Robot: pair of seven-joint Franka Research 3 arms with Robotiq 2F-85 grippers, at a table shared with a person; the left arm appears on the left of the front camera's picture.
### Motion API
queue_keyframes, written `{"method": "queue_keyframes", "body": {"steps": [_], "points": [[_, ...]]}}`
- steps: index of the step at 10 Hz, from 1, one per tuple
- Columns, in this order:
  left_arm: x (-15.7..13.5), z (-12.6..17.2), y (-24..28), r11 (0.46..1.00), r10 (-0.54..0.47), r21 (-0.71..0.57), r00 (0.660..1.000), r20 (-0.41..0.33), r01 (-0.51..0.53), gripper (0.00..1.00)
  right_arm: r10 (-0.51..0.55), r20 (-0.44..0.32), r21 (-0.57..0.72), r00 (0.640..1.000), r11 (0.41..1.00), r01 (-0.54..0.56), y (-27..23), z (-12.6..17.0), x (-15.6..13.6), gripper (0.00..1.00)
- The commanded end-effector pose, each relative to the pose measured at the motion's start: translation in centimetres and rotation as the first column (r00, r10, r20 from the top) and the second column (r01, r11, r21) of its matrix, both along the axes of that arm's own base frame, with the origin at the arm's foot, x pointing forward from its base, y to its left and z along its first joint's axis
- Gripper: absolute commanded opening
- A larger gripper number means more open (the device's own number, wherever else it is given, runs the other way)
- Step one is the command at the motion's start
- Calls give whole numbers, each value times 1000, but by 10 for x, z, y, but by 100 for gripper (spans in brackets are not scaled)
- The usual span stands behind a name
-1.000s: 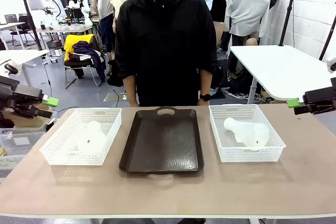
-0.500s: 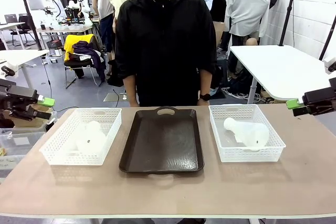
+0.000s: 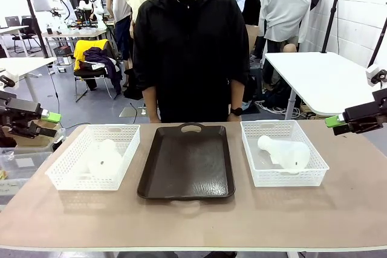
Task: Prepare the laboratory tools.
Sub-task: Pick up the Big flask that the person points to.
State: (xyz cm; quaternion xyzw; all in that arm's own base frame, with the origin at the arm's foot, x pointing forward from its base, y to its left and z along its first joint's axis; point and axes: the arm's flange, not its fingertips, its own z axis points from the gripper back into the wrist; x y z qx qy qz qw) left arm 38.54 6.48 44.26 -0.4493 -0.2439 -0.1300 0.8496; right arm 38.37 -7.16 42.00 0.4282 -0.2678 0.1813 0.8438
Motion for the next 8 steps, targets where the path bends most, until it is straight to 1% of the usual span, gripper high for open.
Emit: {"method": "queue_keyframes", "body": {"steps": [1,4,5,6,8], "points": [[4,-1,0,999,-11,-30,999,31,12,100,8,33,22,999,1000,-9,0,-1,7,100],[1,-1,-1,999,-14,-34,999,35,15,100,11,36,30,999,999,-12,-1,0,5,100],[0,0,-1,997,-28,-70,998,50,32,100,5,36,32,999,999,-6,-1,-1,5,100],[0,0,-2,1000,-7,-13,1000,0,7,100,2,1,-1,1000,1000,-2,0,0,0,100],[0,0,-2,1000,-7,-13,1000,0,7,100,2,1,-1,1000,1000,-2,0,0,0,100]]}}
